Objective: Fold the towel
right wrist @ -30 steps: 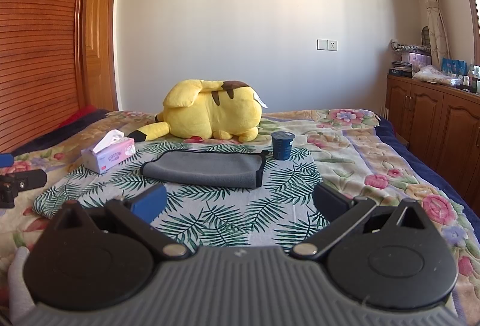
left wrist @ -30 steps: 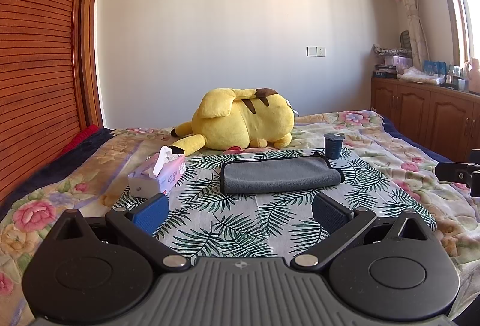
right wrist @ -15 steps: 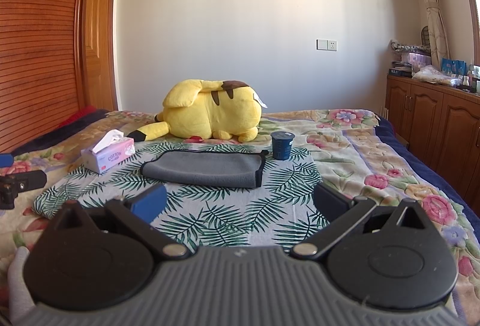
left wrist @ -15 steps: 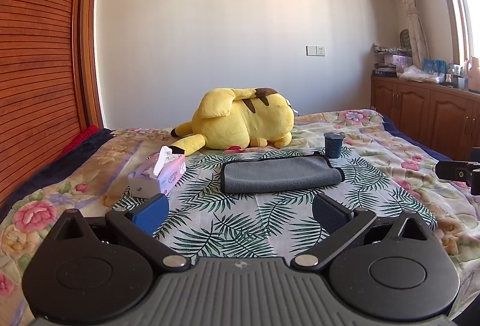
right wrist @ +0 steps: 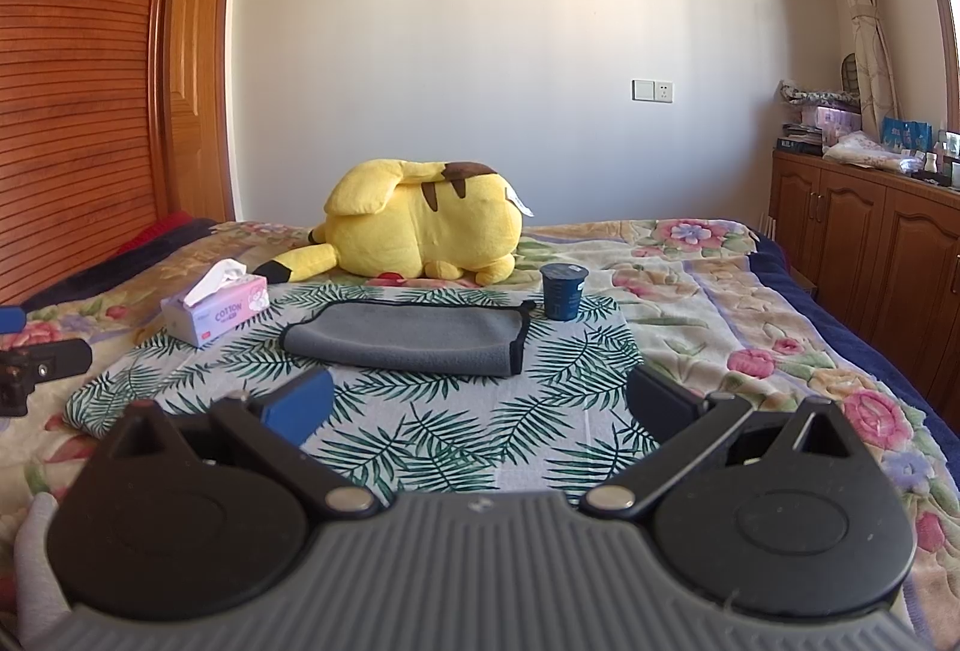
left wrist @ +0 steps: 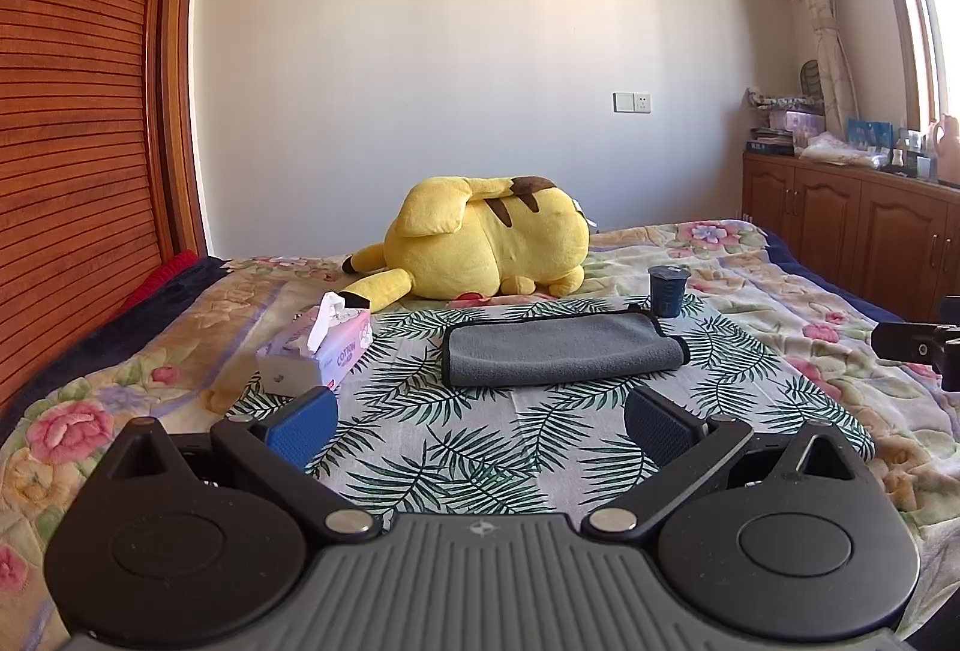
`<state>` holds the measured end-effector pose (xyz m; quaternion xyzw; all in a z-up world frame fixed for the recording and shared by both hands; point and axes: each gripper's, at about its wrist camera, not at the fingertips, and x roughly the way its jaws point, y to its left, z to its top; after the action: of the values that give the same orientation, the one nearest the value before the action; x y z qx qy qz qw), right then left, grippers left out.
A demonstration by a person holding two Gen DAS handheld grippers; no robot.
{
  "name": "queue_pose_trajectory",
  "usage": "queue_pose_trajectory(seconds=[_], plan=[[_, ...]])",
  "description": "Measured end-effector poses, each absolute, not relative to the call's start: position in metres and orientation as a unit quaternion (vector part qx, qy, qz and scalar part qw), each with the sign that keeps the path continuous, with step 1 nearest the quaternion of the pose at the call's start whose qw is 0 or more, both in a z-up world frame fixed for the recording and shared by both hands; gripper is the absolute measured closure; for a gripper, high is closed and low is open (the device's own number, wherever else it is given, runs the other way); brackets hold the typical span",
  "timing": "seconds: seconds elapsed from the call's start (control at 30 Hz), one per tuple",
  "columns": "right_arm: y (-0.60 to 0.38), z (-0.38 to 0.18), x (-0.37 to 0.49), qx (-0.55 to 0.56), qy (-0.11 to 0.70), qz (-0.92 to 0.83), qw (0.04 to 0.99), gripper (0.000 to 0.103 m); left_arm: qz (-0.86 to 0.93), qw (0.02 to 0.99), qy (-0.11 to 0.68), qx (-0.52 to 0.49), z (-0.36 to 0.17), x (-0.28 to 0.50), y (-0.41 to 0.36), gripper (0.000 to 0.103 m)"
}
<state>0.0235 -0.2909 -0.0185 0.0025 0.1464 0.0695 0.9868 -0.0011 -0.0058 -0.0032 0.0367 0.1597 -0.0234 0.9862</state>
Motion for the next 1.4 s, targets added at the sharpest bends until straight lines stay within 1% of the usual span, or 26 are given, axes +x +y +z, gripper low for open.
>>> queue_pose_trajectory(seconds=[1.4], plan=[[-0.2935, -0.0174, 0.0232, 0.002, 0.146, 0.067, 0.987, 0.000, -0.023, 0.986, 0.158, 0.038, -0.0029, -0.0010, -0.0052, 0.016]])
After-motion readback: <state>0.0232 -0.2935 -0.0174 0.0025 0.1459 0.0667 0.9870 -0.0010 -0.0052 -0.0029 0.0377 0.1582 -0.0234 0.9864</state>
